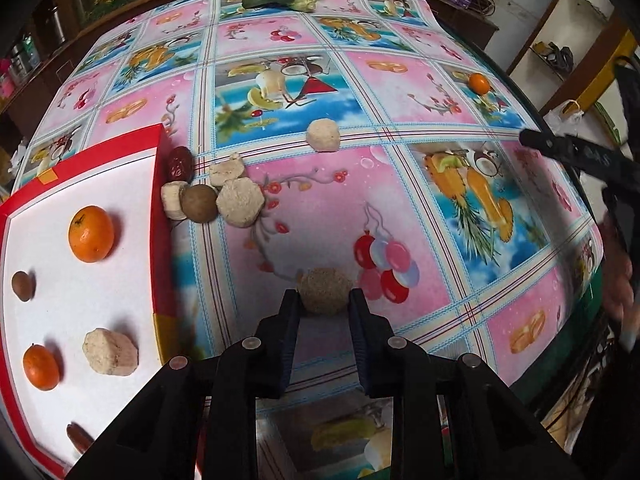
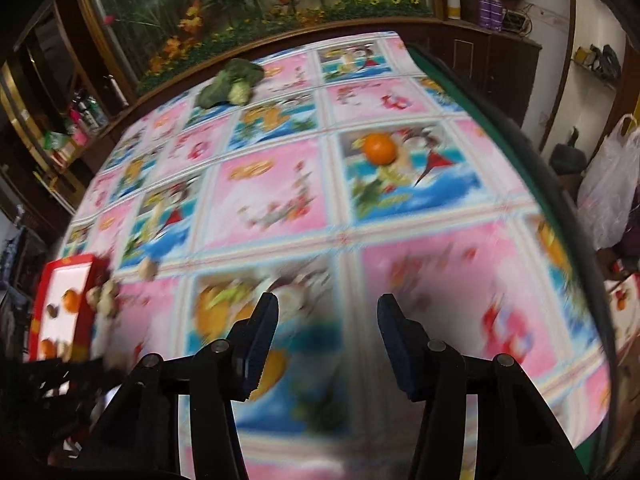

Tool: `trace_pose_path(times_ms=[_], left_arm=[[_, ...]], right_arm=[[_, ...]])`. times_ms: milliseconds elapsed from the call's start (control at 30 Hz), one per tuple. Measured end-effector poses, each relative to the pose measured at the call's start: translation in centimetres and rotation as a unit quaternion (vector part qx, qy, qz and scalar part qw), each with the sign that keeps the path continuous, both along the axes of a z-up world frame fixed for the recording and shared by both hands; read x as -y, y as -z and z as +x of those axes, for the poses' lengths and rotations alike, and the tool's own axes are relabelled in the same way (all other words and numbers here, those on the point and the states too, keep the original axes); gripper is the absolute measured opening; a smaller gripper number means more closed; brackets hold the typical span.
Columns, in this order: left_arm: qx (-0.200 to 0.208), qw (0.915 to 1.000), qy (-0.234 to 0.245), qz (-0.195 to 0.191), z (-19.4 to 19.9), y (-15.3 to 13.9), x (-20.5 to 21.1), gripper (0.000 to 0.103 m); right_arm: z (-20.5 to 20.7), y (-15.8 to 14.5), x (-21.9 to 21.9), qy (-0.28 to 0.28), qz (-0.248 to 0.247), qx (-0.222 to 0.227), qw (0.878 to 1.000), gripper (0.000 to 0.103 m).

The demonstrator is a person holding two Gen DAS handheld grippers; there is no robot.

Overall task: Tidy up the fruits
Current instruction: 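Grasp a beige round piece with the left tool while the right tool grasps an orange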

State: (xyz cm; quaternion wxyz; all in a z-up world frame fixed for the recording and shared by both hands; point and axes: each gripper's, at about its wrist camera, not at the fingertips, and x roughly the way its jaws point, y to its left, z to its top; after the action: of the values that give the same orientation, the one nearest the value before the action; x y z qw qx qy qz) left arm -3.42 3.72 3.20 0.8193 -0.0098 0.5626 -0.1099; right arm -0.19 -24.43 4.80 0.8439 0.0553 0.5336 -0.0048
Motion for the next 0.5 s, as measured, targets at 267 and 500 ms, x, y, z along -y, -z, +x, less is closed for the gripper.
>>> trace_pose_path(times_ms=[267, 500], left_arm=[[0.003, 0.9999, -0.009, -0.011, 0.1, 0.1, -1.1, 0.024], [0.004, 0.9999, -0.008, -0.010, 0.2, 0.1, -1.4, 0.024]], right_arm=[[8.4, 2.3, 2.2, -0.003, -0.044, -0.034, 0.998, 0.054], [13.8, 3.9, 3.4, 0.020, -0.022, -0.059, 0.998, 0.053]])
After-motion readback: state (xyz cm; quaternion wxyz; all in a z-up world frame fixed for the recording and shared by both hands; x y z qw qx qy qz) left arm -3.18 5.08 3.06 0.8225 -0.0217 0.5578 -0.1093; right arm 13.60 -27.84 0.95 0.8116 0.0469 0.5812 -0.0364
